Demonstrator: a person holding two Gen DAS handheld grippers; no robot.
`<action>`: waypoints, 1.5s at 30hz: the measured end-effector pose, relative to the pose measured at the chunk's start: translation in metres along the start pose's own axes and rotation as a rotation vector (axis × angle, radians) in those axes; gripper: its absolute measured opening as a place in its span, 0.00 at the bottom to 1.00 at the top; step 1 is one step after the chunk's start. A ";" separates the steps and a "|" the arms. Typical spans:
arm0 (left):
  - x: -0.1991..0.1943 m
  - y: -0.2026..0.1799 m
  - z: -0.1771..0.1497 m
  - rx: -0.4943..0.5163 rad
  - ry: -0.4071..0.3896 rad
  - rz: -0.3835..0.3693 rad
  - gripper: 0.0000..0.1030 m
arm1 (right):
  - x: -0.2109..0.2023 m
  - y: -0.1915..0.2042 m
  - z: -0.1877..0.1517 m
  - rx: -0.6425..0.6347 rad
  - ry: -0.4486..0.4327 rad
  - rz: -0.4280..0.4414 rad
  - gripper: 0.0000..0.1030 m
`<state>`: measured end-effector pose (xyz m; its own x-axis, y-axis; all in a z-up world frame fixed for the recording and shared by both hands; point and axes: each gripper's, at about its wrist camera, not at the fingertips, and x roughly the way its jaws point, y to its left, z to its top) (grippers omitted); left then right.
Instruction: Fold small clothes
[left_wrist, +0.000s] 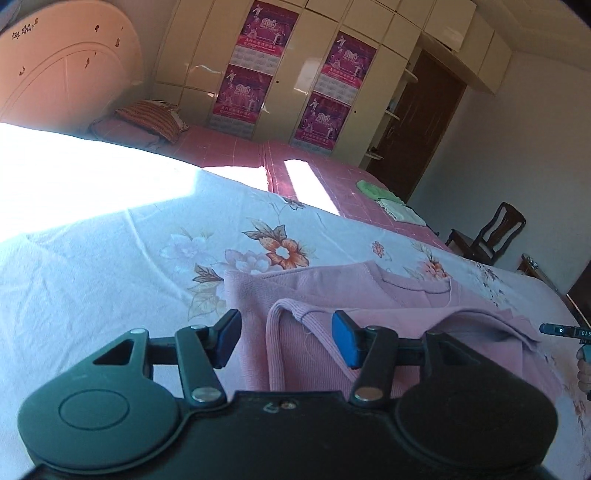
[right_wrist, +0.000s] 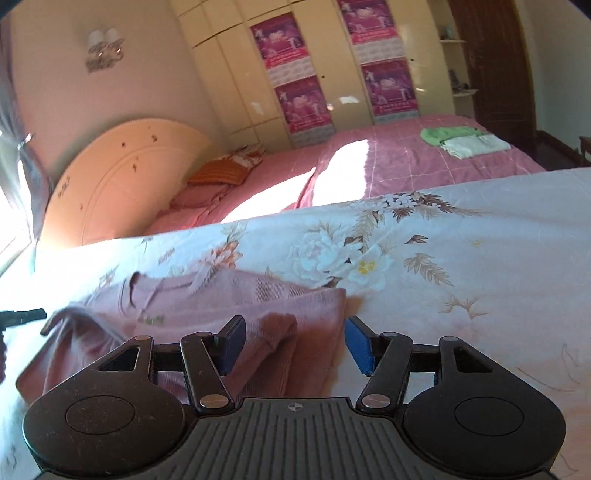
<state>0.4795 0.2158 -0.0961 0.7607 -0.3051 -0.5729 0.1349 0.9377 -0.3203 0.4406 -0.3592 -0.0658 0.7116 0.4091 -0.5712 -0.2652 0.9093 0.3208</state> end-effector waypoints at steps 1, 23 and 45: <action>-0.002 0.000 -0.003 0.010 0.010 0.009 0.46 | 0.001 0.005 -0.006 -0.049 0.030 0.000 0.58; 0.089 -0.030 0.024 0.066 0.102 0.037 0.42 | 0.092 0.010 0.038 0.025 0.030 -0.040 0.37; 0.064 -0.017 0.023 -0.019 -0.038 0.090 0.04 | 0.091 0.011 0.027 0.070 -0.064 -0.127 0.07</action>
<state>0.5403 0.1844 -0.1103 0.7926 -0.2134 -0.5711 0.0537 0.9575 -0.2834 0.5201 -0.3143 -0.0940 0.7768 0.2839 -0.5622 -0.1263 0.9447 0.3026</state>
